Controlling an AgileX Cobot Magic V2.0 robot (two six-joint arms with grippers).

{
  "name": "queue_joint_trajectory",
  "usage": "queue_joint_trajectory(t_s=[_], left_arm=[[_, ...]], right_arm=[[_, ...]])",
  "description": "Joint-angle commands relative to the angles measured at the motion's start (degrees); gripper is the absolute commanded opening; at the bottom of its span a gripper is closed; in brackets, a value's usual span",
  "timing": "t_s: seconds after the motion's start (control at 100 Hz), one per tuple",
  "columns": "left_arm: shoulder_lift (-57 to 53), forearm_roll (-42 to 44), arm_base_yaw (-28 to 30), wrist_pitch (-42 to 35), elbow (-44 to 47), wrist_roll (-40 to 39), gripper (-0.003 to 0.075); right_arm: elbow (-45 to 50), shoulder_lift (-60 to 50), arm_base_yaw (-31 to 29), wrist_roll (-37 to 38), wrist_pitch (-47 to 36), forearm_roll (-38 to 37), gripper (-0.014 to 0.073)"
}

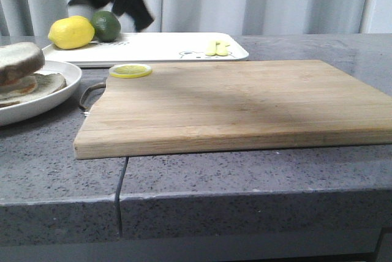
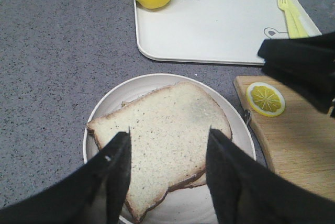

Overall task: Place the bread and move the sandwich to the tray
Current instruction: 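Lower the bread onto the egg toast and open the right gripper, then withdraw the right gripper and move the left gripper to the plate rim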

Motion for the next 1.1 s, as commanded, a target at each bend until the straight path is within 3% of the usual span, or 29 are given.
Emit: queue_joint_trajectory(t_s=[0.0, 0.12, 0.38, 0.66, 0.83, 1.09], left_arm=[[0.01, -1.12, -0.43, -3.48, -2.10, 0.13, 0.0315], [0.01, -1.12, -0.43, -3.48, -2.10, 0.13, 0.0315], [0.01, -1.12, -0.43, -3.48, -2.10, 0.13, 0.0315], [0.01, -1.12, -0.43, -4.22, -2.10, 0.13, 0.0315], [0.01, -2.29, -0.43, -4.61, -2.10, 0.13, 0.0315], [0.01, -2.19, -0.43, -4.72, -2.10, 0.13, 0.0315]], right_arm=[[-2.10, -6.03, -1.47, -3.67, 0.87, -0.25, 0.0311], [-2.10, -9.76, -2.72, -11.14, 0.79, -0.43, 0.0311], [0.37, -21.27, -3.55, -39.77, -1.74, -0.95, 0.0311], [16.49, -39.74, -3.55, -63.17, -18.04, -0.95, 0.0311], [27.68, -51.78, -3.55, -70.11, -20.60, -0.95, 0.0311], [42.94, -67.68, -3.55, -70.59, -24.11, -4.52, 0.0310]])
